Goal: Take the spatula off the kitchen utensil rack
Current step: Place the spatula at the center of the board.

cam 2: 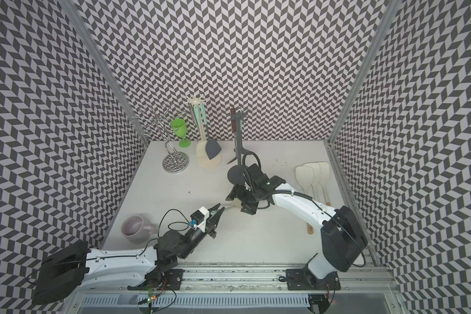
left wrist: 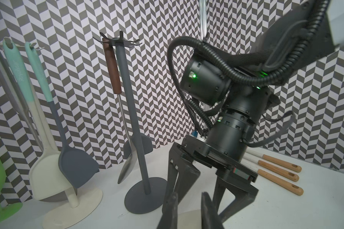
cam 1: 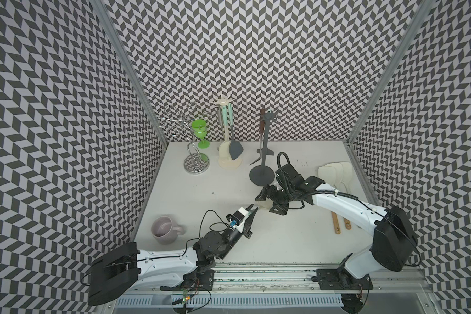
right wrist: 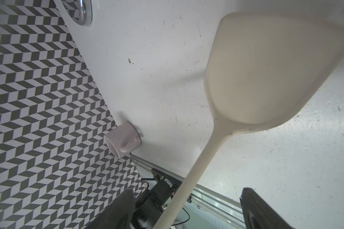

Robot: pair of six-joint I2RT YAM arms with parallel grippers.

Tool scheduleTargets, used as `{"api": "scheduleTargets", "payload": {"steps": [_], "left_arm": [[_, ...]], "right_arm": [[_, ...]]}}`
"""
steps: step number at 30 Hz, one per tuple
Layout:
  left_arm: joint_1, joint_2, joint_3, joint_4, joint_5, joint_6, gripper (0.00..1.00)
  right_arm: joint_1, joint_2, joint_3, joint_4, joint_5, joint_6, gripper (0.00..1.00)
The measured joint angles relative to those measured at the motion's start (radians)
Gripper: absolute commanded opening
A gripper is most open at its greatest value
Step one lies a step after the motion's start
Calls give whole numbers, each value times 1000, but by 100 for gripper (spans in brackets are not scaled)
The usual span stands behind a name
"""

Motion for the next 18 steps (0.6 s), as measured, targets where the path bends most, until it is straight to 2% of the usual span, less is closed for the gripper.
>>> {"api": "scheduleTargets", "payload": {"steps": [6, 9, 13, 16, 18], "left_arm": [[-59, 43, 2, 34, -51, 89, 0], [-76, 58, 4, 51, -69, 122, 0], [-92, 78, 5, 73, -93, 158, 0], [-103, 88, 5, 86, -106, 179, 0], [-109, 92, 6, 94, -111, 189, 0]], "right_arm": [[6, 97, 135, -139, 34, -41, 70], [14, 140, 170, -201, 52, -56, 68], [40, 191, 203, -264, 72, -75, 58], [63, 222, 228, -296, 77, -84, 56], [75, 240, 245, -305, 77, -87, 51]]}}
